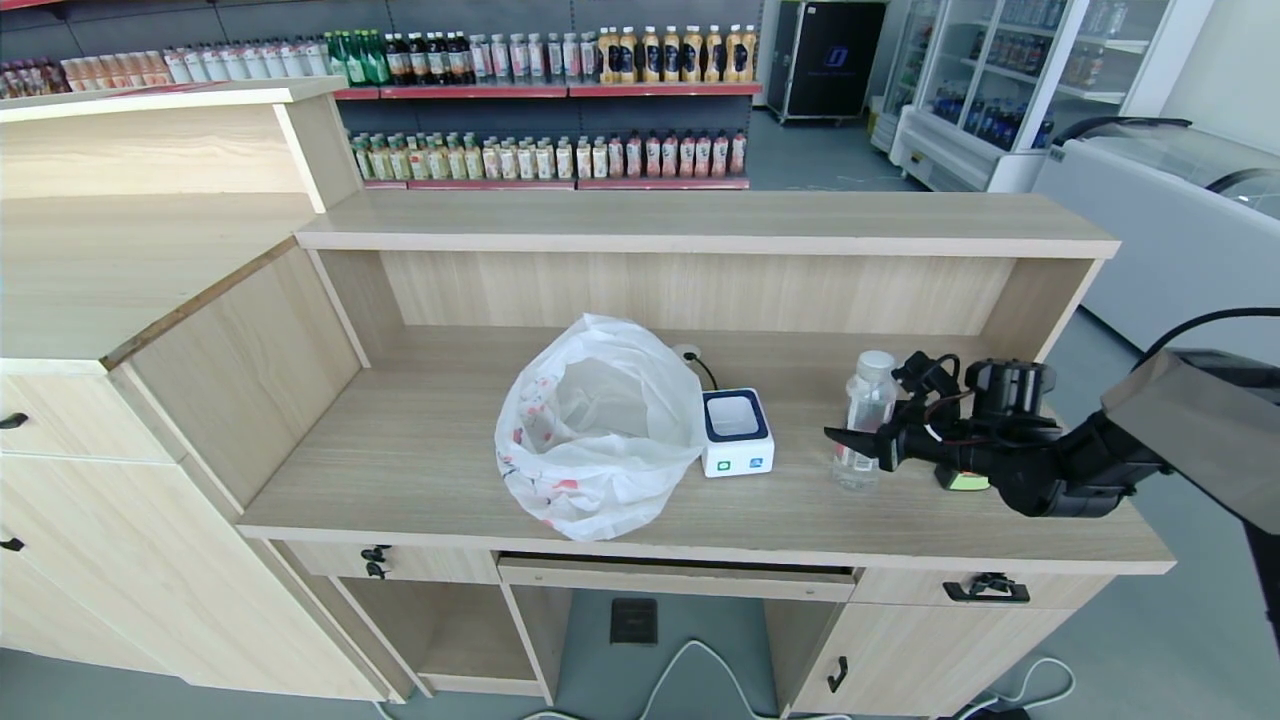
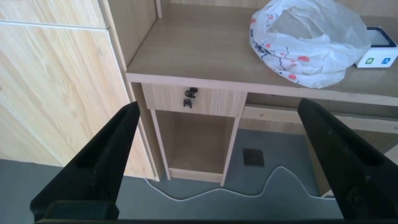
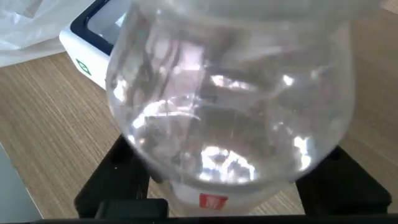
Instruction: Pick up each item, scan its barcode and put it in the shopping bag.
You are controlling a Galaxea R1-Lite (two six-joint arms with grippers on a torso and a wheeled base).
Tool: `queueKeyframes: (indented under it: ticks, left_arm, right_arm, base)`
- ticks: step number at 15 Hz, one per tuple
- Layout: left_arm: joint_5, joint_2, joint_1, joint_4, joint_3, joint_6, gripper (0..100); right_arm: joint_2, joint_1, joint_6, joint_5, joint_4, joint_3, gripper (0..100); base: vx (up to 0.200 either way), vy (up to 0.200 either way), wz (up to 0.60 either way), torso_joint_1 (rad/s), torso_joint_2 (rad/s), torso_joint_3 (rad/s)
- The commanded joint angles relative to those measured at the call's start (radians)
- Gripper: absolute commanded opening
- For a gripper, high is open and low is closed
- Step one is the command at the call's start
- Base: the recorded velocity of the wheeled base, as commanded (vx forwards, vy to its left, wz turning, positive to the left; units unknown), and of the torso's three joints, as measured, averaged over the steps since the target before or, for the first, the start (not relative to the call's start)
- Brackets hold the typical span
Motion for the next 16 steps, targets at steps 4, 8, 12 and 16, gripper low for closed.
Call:
queueKeyframes:
  ticks: [4, 8, 12, 16]
  left_arm:
    - [0.000, 0.000, 0.000, 0.000, 0.000, 0.000, 100]
    - [0.001, 0.000, 0.000, 0.000, 0.000, 0.000, 100]
    - [0.001, 0.000, 0.000, 0.000, 0.000, 0.000, 100]
    - [0.000, 0.000, 0.000, 0.000, 0.000, 0.000, 100]
  right_arm:
    - [-0.052, -0.019, 0.049, 0.000, -0.009, 0.008, 0]
    - [-0.214, -0.059, 0.160, -0.003, 0.003, 0.100, 0]
    - [-0.535, -0.038, 0.517, 0.003, 0.049, 0.212, 0]
    - [-0.931, 0.097, 0.829, 0.043, 0.192, 0.307, 0]
  base:
    - [0.000, 0.000, 0.00, 0.000, 0.00, 0.000]
    - [0.000, 0.000, 0.00, 0.000, 0.00, 0.000]
    - [0.000, 0.000, 0.00, 0.000, 0.00, 0.000]
    - [0.000, 0.000, 0.00, 0.000, 0.00, 0.000]
